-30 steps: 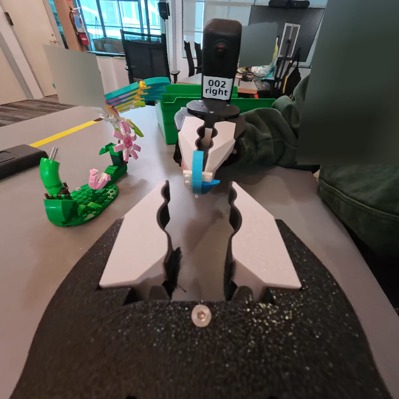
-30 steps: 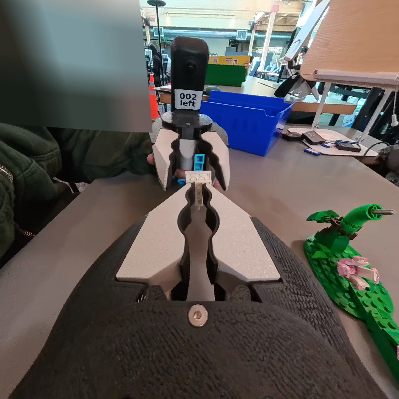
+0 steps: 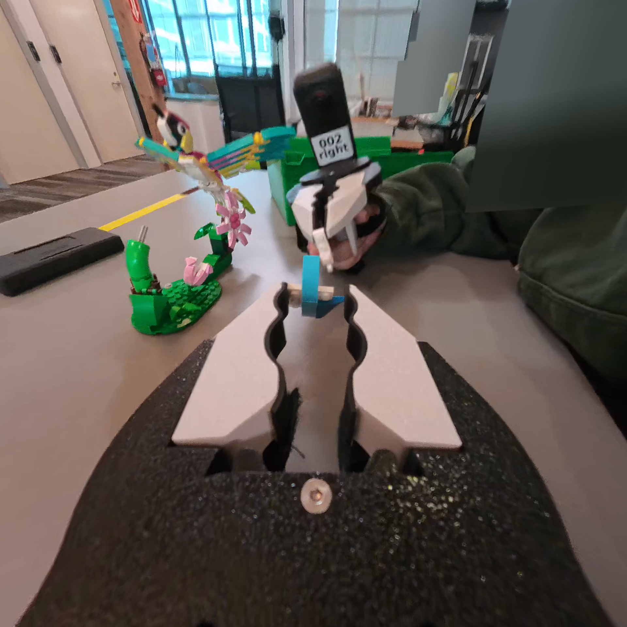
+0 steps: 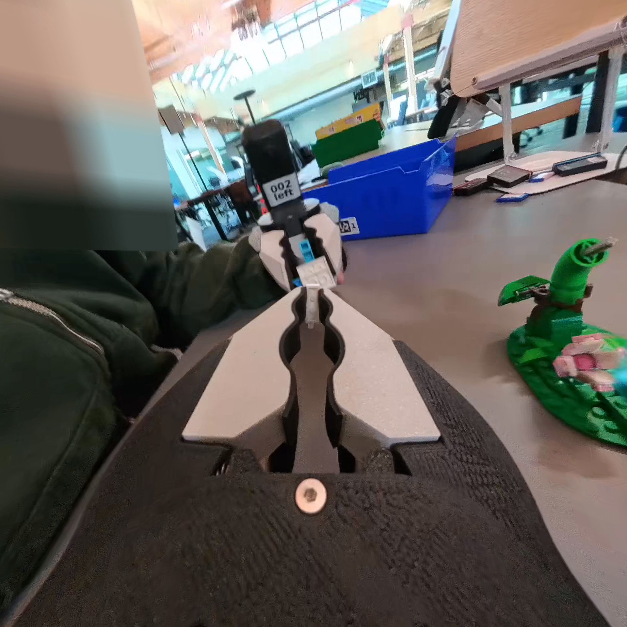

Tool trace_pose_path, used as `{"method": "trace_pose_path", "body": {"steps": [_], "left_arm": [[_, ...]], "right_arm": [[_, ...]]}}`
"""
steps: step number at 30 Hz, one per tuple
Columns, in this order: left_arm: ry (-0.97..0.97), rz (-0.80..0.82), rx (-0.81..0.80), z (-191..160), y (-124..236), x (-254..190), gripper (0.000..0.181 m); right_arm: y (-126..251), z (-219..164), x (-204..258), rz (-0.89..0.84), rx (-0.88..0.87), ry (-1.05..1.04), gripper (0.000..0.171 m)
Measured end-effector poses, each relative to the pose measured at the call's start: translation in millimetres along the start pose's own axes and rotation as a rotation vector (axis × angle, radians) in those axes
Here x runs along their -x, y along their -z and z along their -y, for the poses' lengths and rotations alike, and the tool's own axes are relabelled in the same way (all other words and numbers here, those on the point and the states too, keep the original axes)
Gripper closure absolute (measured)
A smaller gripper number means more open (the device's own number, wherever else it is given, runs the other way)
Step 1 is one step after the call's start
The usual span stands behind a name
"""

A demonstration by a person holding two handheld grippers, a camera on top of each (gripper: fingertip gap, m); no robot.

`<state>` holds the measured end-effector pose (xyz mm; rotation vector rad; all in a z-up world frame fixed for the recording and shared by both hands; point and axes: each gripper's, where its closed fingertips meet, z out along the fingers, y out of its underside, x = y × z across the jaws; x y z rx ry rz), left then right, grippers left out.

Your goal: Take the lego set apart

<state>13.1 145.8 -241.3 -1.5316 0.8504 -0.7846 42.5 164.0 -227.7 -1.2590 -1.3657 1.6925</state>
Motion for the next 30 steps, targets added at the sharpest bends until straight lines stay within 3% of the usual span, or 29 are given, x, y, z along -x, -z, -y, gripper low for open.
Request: {"method": "trace_pose_path", "body": {"steps": [4,7,10,13,15,19,21,25,27,29,30], "left_arm": [[-0.082,0.129,0.322,-41,-4,14,0.15],[-0.11,0.173,0.444,-55,-5,15,0.141],[-0.149,0.228,0.462,-54,-7,17,0.129],[-0.322,0.337,0.293,-19,-13,18,0.116],[-0.415,0.416,0.197,1,-14,16,0.143],[-0.499,0.48,0.188,6,-18,13,0.159],[-0.544,0.482,0.18,9,-18,10,0.177],[-0.607,0.513,0.156,17,-15,9,0.181],[-0.605,0.51,0.155,18,-13,9,0.181],[-0.62,0.506,0.163,18,-14,7,0.181],[-0.631,0.511,0.165,19,-13,7,0.181]], "right_arm": [[-5,2,0,-0.01,-0.03,-0.025,0.167],[-13,2,1,-0.025,-0.044,-0.049,0.166],[-18,4,-3,-0.075,-0.066,-0.057,0.166],[-17,10,-11,-0.145,-0.137,-0.105,0.166],[-17,14,-12,-0.171,-0.188,-0.144,0.166],[-21,19,-8,-0.187,-0.262,-0.195,0.166],[-21,22,-6,-0.188,-0.293,-0.207,0.167],[-20,28,-3,-0.197,-0.345,-0.212,0.166],[-21,25,-2,-0.212,-0.34,-0.22,0.146],[-25,22,2,-0.191,-0.327,-0.239,0.148],[-27,21,2,-0.195,-0.324,-0.237,0.158]]}}
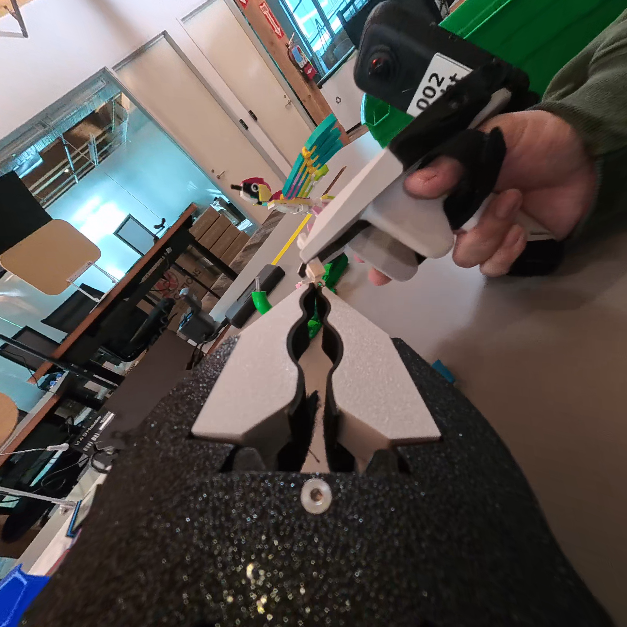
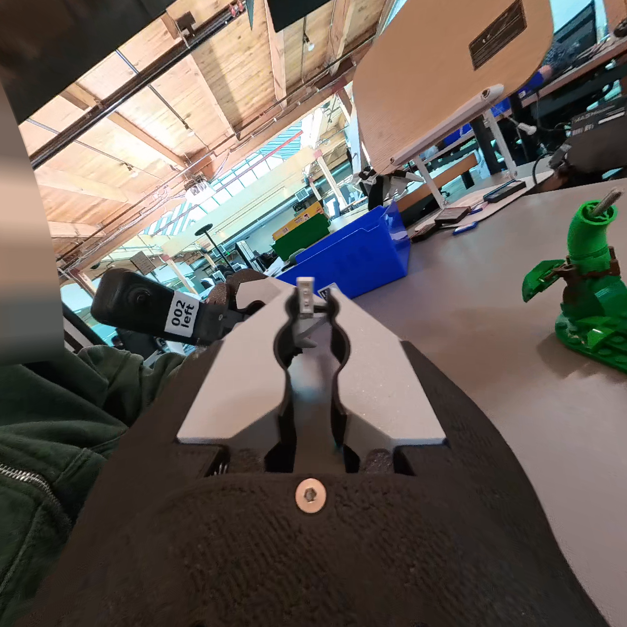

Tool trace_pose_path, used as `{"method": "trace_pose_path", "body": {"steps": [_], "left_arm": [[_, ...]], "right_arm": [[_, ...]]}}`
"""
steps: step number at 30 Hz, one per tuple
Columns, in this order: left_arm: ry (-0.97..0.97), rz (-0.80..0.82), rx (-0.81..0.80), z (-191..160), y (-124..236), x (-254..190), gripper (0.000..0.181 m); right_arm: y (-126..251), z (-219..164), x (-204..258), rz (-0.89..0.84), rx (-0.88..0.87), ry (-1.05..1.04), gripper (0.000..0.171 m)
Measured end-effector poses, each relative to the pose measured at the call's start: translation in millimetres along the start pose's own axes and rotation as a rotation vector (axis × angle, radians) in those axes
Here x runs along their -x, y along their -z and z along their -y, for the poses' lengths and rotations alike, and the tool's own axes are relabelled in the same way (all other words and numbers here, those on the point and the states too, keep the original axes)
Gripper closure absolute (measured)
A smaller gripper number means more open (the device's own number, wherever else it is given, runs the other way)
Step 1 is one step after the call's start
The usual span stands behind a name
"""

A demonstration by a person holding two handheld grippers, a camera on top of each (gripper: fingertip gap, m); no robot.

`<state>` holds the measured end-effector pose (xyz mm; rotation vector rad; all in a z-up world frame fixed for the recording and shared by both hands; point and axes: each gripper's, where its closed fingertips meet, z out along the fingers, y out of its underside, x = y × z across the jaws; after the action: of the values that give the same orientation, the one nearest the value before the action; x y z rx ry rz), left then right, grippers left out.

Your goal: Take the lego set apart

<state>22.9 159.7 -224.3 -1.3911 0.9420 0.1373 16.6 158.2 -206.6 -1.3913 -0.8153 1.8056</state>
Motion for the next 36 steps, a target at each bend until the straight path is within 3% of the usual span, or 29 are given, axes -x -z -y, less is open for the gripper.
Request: {"method": "trace_pose_path", "body": {"steps": [1,7,10,12,17,19,23,28,36], "left_arm": [[-0.008,0.001,0.005,0,0,0,0.181],[0.115,-0.031,-0.044,6,6,3,0.181],[0.272,0.034,-0.122,11,17,32,0.181],[0.356,0.049,-0.154,10,25,48,0.181],[0.162,-0.062,-0.141,7,18,16,0.181],[0.049,-0.049,-0.097,4,13,5,0.162],[0.001,0.005,-0.092,3,11,7,0.175],[-0.013,-0.014,-0.09,5,14,7,0.177],[-0.11,-0.017,-0.062,6,16,3,0.178]], "right_arm": [[0,0,1,0.0,-0.003,0.01,0.165],[0,1,12,0.02,0.044,0.135,0.166],[4,-11,1,-0.03,0.162,0.319,0.166],[4,-12,-4,-0.032,0.176,0.335,0.166],[-4,-1,1,0.027,0.089,0.169,0.166],[-6,0,0,0.049,0.068,0.079,0.166],[-9,0,1,0.08,0.062,0.014,0.166],[-9,-2,5,0.117,0.073,-0.022,0.166],[-3,-11,12,0.121,0.349,0.283,0.165]]}}
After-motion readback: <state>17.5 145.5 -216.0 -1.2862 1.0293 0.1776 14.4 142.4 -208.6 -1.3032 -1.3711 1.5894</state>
